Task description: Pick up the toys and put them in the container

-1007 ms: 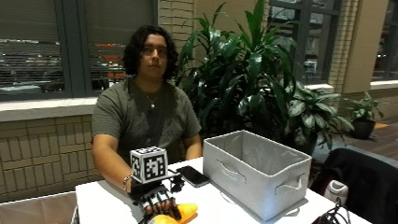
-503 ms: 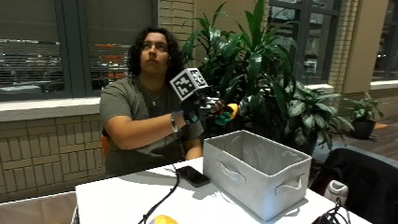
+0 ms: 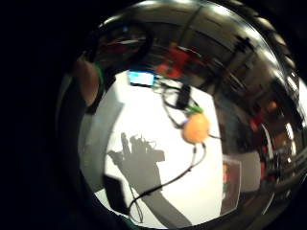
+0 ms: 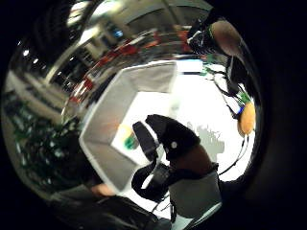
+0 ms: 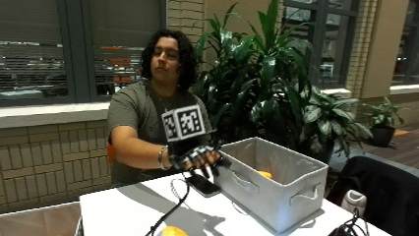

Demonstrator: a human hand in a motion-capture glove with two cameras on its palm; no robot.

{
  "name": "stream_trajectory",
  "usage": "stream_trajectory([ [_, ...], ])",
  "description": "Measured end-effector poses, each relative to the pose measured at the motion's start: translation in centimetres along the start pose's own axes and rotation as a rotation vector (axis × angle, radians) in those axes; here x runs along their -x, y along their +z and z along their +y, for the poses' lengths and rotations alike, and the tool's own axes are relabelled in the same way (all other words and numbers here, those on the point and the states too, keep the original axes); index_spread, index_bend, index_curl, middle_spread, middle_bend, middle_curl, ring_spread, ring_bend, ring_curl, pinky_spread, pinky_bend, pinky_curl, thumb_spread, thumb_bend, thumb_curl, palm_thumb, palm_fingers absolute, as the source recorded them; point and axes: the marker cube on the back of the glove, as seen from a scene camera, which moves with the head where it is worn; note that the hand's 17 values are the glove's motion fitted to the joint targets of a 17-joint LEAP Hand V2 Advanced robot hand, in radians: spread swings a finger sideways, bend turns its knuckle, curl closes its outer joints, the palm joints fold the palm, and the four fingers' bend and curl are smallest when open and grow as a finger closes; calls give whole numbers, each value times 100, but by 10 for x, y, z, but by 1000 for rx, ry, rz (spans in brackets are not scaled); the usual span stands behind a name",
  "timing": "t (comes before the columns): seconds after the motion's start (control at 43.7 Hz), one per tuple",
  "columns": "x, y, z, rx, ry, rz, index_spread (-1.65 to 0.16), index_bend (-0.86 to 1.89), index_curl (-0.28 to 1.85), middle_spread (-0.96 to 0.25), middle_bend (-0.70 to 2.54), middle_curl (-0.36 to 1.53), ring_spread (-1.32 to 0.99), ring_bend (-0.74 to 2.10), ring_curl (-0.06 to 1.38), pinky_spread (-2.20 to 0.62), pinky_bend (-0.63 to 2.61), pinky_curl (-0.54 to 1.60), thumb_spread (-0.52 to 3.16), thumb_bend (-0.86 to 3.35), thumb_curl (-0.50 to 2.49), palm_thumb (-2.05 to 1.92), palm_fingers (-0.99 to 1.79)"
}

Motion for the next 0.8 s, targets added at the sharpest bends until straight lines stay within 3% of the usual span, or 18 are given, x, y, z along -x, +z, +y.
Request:
stream_trajectory([
  [0.137, -81, 41, -23, 135, 128, 126, -38, 64, 36, -46, 88, 89, -51, 119, 80, -35, 114, 64, 119, -2, 23, -1, -4],
  [0.32, -124, 99, -32, 193, 319, 170, -36, 53, 34, -27, 47, 72, -33, 75, 64, -17, 116, 57, 110, -4, 24, -3, -32],
  [0.458, -144, 122, -39, 199, 415, 202, -36, 38, 31, -19, 34, 64, -22, 54, 56, -8, 113, 53, 106, -4, 25, -2, -24],
  [0.572, -165, 132, -37, 85, 480, 111, -35, 27, 29, -13, 25, 59, -17, 45, 52, -5, 116, 51, 110, -3, 25, -3, -14],
  [0.664, -168, 117, -38, -89, 457, 44, -35, 22, 27, -15, 26, 57, -23, 66, 52, -13, 111, 46, 130, 7, 26, 9, 31],
  [0.732, -150, 85, -28, -182, 314, -71, -35, 17, 24, -19, 36, 60, -29, 81, 51, -24, 110, 41, 147, 14, 27, 18, 75],
  [0.778, -126, 59, -12, -204, 233, -192, -34, 15, 24, -21, 39, 62, -31, 85, 51, -28, 107, 39, 154, 18, 28, 22, 83],
  [0.801, -111, 46, -5, -221, 206, -249, -34, 18, 25, -23, 50, 67, -32, 93, 55, -30, 103, 39, 154, 19, 30, 23, 100],
])
